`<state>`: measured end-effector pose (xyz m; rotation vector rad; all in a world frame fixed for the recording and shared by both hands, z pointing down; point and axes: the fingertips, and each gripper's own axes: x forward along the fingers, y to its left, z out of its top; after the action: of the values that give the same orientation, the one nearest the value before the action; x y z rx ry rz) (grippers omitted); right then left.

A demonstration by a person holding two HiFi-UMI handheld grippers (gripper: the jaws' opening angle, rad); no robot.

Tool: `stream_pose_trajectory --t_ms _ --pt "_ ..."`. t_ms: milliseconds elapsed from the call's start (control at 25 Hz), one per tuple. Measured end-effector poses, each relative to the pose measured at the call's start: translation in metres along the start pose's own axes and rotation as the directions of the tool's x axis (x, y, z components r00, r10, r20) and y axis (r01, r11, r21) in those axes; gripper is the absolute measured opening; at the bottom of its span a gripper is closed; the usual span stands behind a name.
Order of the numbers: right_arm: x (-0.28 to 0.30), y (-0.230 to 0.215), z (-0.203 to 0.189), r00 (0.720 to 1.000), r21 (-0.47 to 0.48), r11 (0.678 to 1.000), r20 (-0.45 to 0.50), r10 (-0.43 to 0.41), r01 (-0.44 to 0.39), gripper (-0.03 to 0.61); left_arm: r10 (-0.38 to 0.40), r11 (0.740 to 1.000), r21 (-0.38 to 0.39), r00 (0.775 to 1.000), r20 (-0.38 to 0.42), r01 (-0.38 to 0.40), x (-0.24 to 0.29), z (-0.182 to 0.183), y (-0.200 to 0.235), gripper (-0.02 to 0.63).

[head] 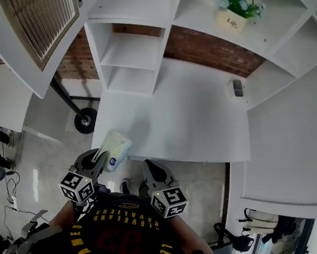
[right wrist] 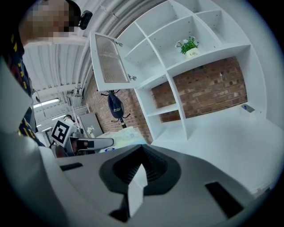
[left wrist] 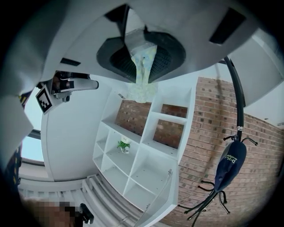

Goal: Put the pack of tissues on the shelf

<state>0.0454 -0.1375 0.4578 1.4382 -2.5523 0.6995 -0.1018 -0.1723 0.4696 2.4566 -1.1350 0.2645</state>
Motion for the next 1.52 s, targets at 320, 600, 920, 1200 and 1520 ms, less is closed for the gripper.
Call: stream_pose_trajectory --t_ms 320,600,920,1200,1520 --pt "0.026 -0.033 0.026 0.998 0.005 0.998 -0.010 0.058 -0.058 -0.003 0.064 0.998 -0.013 0.998 0.012 -0.064 0.029 0.019 0.008 0.059" --pt "0.049 -0.076 0.034 0.998 0.024 0.998 -0.016 0.055 -0.054 -0.003 0.103 0.995 -0.016 0.995 0.001 -0.103 0.068 0.036 0.024 0.060" --pt "0.081 -0.119 0.047 0.998 0.016 0.999 0.022 0.051 -0.051 -0.003 0.198 0.980 0.032 0.980 0.000 -0.198 0.116 0.051 0.065 0.060" --pt "0.107 -0.137 0.056 0.998 0.029 0.997 0.003 0.065 -0.065 -0.003 0.257 0.960 0.109 0.966 0.029 -0.258 0.173 0.067 0.109 0.060" --pt "0.117 -0.160 0.059 0.999 0.026 0.999 -0.033 0.043 -0.042 -0.003 0.332 0.931 0.162 0.943 0.006 -0.328 0.253 0.060 0.172 0.060"
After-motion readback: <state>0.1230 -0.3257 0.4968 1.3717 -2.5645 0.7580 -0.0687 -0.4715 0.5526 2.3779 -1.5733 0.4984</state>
